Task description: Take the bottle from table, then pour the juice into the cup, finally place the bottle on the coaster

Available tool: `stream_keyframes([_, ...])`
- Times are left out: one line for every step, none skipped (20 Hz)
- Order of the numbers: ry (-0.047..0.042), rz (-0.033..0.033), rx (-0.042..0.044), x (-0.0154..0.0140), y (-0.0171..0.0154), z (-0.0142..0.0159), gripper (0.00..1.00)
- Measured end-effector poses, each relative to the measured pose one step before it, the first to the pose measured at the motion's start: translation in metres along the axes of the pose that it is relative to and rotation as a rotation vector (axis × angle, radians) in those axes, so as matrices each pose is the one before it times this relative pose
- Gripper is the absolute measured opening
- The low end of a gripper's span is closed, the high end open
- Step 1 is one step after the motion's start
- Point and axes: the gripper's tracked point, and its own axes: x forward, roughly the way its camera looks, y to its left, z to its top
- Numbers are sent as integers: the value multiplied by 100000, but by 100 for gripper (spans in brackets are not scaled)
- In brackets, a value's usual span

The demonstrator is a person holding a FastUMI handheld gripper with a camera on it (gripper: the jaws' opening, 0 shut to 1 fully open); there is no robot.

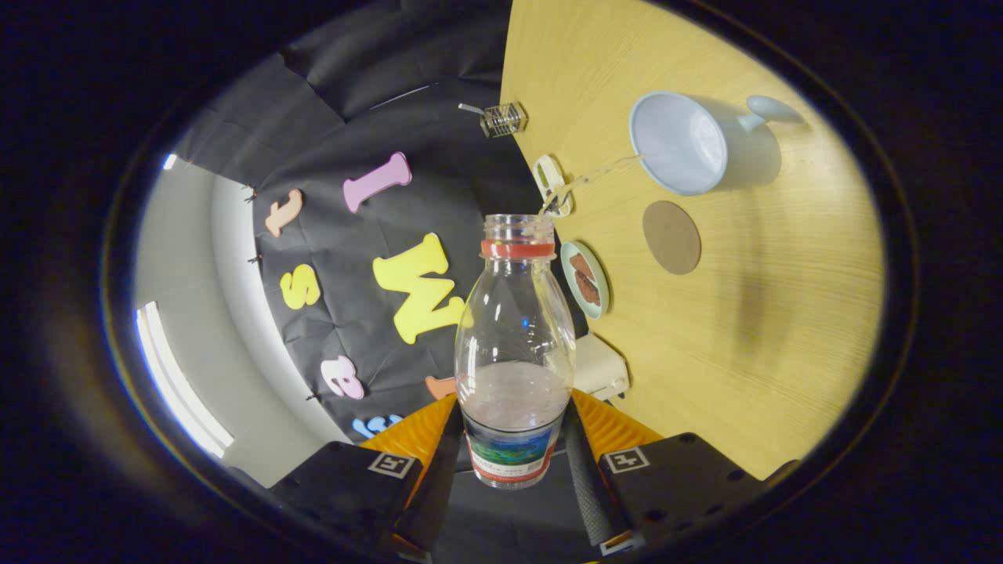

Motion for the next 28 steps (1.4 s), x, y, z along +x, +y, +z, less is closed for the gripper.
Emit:
stream_keyframes([139,271,601,24,96,-50,73])
stream_keyframes([-148,212,258,-118,234,96,73])
stream_keyframes([-223,238,84,-17,140,25,73])
stream_keyframes([55,181,445,1,26,-31,73])
stream_keyframes([114,195,685,-106,106,-100,73])
stream_keyframes([-16,311,620,107,215,-84,73])
stream_keyframes([331,191,590,128,73,-124,73])
stream_keyframes([188,-131,693,21,70,-155,73])
stream_keyframes([361,-70,589,157,-56,-118,73])
stream_keyframes([-138,0,672,47,221,64,73])
stream_keyframes([-177,578,588,67,174,54,73])
stream_keyframes([-98,476,600,-5,311,28,73])
stream_keyframes([-187,347,567,-107,142,61,73])
stream_keyframes([-209,368,652,-63,92,37,73])
stream_keyframes([-29,411,801,-62,233,-46,73])
stream_keyframes([-295,-182,833,46,67,20,73])
stream_keyframes([11,-69,776,0,89,-47,73])
stream_keyframes([-261,462,879,7,212,37,73])
stream_keyframes([290,542,956,7,333,-89,73])
stream_keyframes([7,472,894,-63,223,44,73])
stream_keyframes([-54,417,956,-48,53,-123,72])
stream_keyframes([10,304,926,172,253,66,73])
stream_keyframes([-425,319,885,100,2,102,72])
stream_keyframes([-158,104,586,93,139,145,72])
stream_keyframes([85,274,590,60,161,68,72])
stream_keyframes([-92,373,650,89,263,-84,72])
stream_keyframes([269,216,506,-20,151,61,72])
stream_keyframes([132,-420,593,50,68,-12,72])
